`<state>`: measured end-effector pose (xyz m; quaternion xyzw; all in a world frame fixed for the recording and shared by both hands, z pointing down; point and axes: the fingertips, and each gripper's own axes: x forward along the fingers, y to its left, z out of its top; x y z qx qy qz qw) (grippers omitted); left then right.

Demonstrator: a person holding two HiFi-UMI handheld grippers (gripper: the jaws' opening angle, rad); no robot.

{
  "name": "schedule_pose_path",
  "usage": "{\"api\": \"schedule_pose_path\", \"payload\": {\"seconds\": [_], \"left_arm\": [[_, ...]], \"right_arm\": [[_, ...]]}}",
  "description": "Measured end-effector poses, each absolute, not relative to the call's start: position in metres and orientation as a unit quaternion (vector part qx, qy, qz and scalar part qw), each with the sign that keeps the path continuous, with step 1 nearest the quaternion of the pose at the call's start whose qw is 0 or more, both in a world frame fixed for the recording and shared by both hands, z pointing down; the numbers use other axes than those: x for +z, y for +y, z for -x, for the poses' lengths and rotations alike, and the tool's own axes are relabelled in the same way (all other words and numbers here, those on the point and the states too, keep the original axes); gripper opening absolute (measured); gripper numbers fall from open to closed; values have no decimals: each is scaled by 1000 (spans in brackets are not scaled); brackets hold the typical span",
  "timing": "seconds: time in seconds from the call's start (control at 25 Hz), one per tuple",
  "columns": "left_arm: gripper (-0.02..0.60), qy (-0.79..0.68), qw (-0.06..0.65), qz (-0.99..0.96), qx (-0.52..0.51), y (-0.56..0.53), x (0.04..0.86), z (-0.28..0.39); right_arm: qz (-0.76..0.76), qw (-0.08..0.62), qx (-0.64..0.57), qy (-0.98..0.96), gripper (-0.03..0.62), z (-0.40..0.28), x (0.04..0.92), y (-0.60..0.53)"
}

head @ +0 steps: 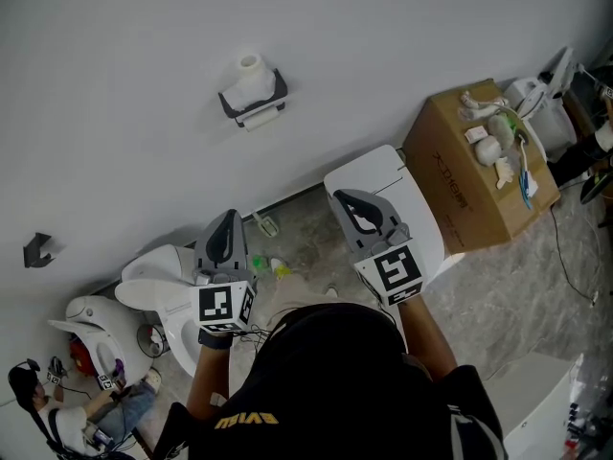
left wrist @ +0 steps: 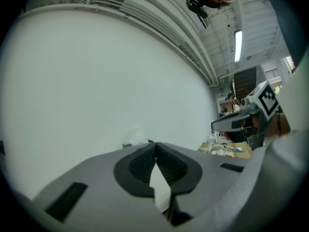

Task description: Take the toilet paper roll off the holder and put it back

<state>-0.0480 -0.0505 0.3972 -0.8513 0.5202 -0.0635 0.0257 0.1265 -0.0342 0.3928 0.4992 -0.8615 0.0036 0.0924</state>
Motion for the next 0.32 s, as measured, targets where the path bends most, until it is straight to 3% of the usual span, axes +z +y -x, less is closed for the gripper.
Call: {"api": "schedule_pose_path", "payload": {"seconds": [0.32], "left_arm": [[11,531,13,844,-70,-48,410,50]], "right_arm": [[-498,97,5,-862,-6,-136,397,-38]]}}
